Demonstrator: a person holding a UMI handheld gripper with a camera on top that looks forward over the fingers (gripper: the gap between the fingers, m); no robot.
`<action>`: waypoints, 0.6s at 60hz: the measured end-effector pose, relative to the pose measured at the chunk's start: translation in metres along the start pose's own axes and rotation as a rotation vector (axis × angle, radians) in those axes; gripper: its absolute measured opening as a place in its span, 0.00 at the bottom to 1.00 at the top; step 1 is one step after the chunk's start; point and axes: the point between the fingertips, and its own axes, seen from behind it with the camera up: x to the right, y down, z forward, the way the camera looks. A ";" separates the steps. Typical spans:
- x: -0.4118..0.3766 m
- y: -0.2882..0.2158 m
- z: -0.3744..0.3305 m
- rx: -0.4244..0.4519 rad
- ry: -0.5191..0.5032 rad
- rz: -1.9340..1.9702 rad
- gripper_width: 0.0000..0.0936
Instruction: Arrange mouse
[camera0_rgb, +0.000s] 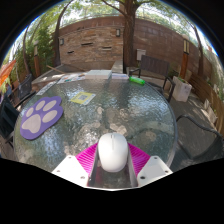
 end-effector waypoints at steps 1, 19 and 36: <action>0.001 0.001 0.000 -0.001 0.001 0.000 0.53; 0.018 -0.031 -0.018 0.029 0.118 0.058 0.38; -0.017 -0.276 -0.115 0.444 0.192 0.202 0.36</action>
